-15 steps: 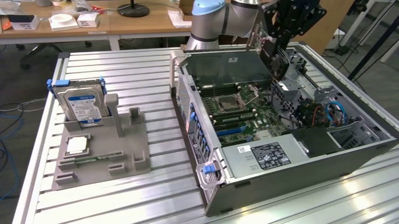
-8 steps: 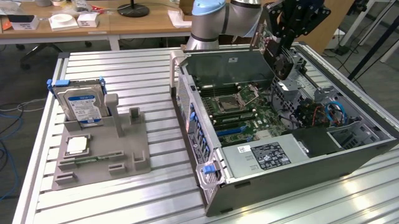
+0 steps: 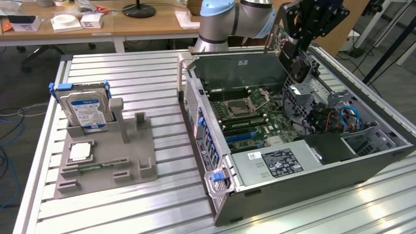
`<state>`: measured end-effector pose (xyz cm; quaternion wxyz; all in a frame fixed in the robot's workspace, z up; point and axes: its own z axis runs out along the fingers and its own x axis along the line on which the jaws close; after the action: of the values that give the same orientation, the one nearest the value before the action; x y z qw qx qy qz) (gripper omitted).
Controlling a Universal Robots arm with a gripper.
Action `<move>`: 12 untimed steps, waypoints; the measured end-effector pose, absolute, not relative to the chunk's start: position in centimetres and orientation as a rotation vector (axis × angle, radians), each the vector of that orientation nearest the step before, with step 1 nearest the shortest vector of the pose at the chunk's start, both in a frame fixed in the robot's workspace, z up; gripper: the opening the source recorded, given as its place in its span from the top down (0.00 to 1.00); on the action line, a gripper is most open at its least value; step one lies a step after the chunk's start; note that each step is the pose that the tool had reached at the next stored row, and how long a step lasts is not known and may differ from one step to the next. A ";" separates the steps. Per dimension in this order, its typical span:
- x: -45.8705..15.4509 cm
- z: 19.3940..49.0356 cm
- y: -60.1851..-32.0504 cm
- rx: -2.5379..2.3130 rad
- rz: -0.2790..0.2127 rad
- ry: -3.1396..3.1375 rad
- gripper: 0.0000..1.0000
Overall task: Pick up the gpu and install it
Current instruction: 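Pick up the gpu and move the gpu toward the slot, then insert the gpu into the slot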
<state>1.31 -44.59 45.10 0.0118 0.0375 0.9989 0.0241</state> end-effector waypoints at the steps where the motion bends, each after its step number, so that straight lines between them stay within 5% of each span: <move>1: 1.5 45.1 -44.6 0.117 0.075 3.115 0.74; 12: 2.3 45.1 -44.6 0.113 0.075 3.115 0.74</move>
<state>2.25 -44.59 45.11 0.0118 0.0361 0.9990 0.0240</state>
